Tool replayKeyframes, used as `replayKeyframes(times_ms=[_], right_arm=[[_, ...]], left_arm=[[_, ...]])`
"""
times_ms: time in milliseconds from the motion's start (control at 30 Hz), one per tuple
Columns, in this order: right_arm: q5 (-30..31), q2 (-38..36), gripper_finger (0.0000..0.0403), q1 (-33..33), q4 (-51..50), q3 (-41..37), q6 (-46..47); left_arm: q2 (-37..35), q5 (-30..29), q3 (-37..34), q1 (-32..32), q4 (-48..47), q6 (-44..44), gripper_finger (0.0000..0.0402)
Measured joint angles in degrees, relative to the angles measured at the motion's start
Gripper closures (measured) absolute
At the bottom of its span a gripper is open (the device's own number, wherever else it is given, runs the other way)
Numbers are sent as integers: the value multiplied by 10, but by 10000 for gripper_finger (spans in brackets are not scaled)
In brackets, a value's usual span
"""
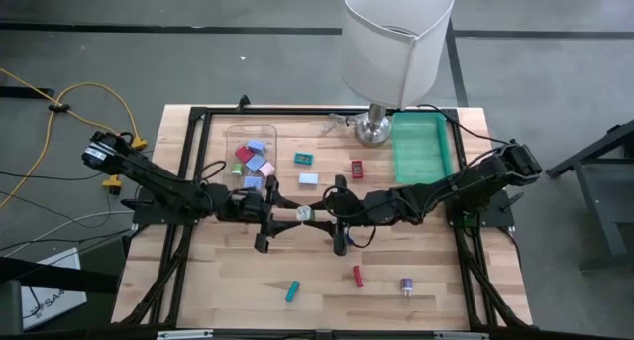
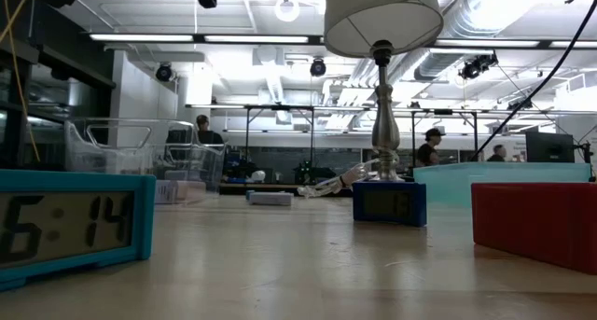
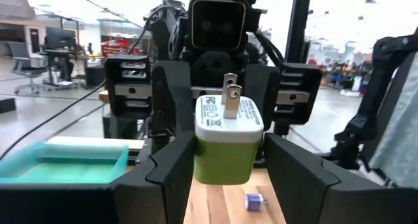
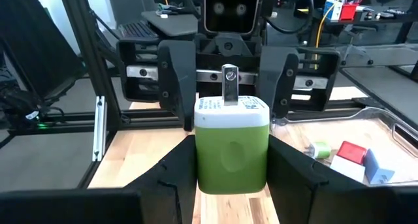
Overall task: Pick & Place Office items
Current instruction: Put the green charger adapter into the transparent bin
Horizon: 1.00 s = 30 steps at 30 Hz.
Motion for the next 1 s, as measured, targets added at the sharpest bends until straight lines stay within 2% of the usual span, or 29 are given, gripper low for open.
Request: replayKeyframes(times_ms=[467, 633, 1000], right_arm=[[-4, 0, 264, -7, 3, 0, 0], [-32, 0, 264, -17, 19, 0, 0], [-42, 0, 264, -21, 29, 0, 0]], left_arm=[[0, 6, 0, 8, 16, 8, 224], [0, 6, 0, 8, 22, 11, 224], [0, 4, 0, 8, 33, 11, 224]])
